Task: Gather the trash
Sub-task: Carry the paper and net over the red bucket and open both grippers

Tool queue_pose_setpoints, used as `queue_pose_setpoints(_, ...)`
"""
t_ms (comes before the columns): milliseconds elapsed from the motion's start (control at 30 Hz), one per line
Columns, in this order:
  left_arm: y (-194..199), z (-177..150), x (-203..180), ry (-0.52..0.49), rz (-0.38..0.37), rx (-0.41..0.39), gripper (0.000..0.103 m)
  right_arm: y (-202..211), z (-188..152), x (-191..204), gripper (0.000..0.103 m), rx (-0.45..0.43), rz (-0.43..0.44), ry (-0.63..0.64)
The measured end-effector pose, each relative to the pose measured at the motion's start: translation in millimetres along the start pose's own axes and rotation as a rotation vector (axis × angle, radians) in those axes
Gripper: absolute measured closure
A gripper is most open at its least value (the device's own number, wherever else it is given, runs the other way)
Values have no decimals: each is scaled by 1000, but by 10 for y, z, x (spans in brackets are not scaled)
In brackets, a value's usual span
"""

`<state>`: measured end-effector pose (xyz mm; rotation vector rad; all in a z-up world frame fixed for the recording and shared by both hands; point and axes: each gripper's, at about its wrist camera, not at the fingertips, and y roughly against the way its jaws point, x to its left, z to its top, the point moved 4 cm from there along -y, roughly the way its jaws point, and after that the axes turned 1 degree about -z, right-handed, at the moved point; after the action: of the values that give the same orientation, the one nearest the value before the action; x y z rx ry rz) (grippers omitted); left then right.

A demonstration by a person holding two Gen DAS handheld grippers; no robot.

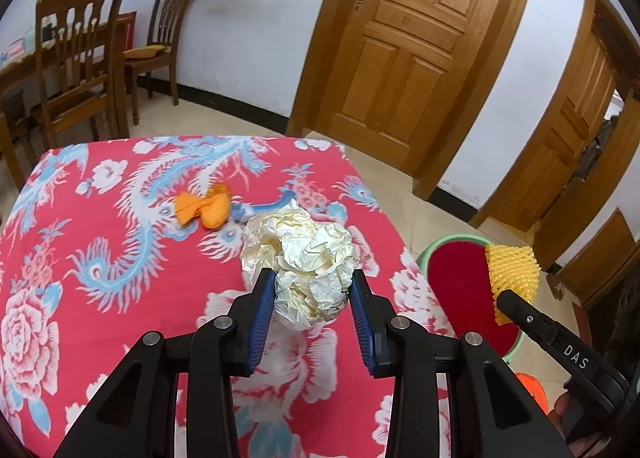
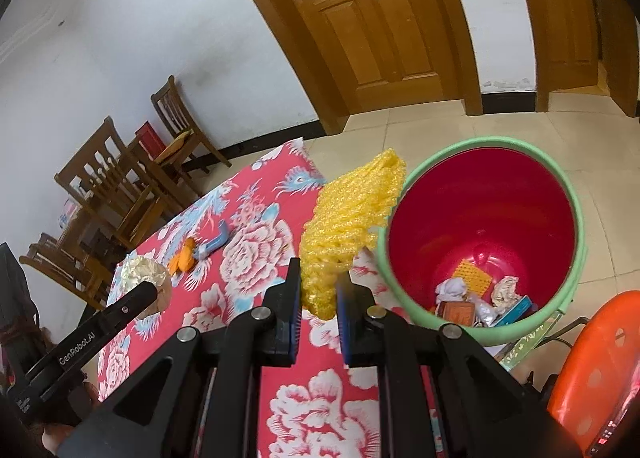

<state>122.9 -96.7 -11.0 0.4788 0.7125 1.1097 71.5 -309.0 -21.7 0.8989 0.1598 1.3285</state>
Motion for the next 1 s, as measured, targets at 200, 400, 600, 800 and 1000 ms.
queue_pose_setpoints(200, -60, 23, -194, -33, -26, 5, 65, 41, 65, -183, 86, -16, -17, -26)
queue_pose_setpoints(400, -136, 62, -392, -65, -48, 12, 65, 57, 115, -361, 86, -25, -32, -53)
queue_pose_setpoints(600, -248, 81, -597, -102, -71, 24, 65, 59, 150, -558, 86, -28, -55, -91)
queue_pose_setpoints(800, -387, 71, -809, -134, -96, 45, 65, 44, 161, -744, 86, -27, -85, -125)
queue_pose_setpoints(1000, -514, 50, -1016, -168, -121, 62, 65, 22, 163, -926, 86, -27, -114, -161)
